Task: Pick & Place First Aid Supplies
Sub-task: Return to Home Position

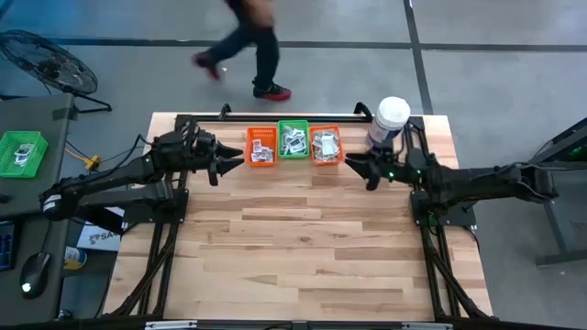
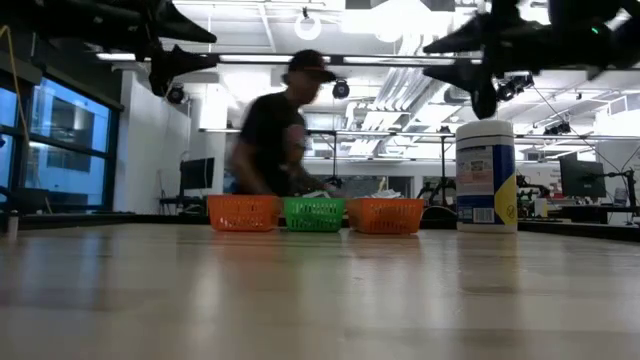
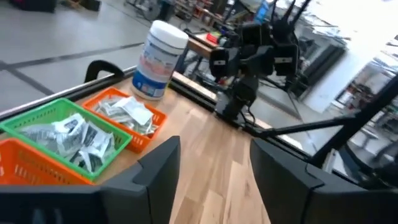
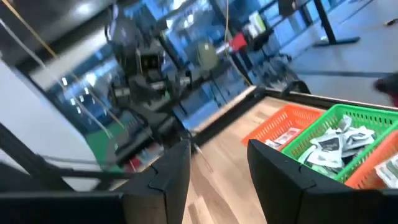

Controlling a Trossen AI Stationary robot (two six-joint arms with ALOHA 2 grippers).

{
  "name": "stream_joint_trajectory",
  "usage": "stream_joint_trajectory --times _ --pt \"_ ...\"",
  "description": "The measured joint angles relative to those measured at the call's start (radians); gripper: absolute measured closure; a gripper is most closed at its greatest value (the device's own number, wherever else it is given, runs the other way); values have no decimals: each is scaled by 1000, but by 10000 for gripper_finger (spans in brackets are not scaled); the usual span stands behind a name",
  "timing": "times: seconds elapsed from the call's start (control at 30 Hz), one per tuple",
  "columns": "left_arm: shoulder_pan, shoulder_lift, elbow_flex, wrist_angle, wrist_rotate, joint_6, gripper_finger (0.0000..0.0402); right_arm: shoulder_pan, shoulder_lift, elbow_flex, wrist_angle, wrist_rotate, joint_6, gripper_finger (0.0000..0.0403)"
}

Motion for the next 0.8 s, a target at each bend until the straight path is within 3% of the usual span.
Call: stream_joint_trajectory --times 0.33,0.5,0.63,0.8 --pt "-246 -24 -2 1 -334 -51 225 38 -152 -253 232 50 64 250" --pt "-368 -27 -89 127 -476 -76 226 39 -247 -332 259 37 82 250" --pt "-431 -32 -165 232 -572 -84 226 39 -317 -342 156 1 77 250" --pt "-471 -55 -191 235 -645 -80 226 32 -405 -342 -8 -36 61 250"
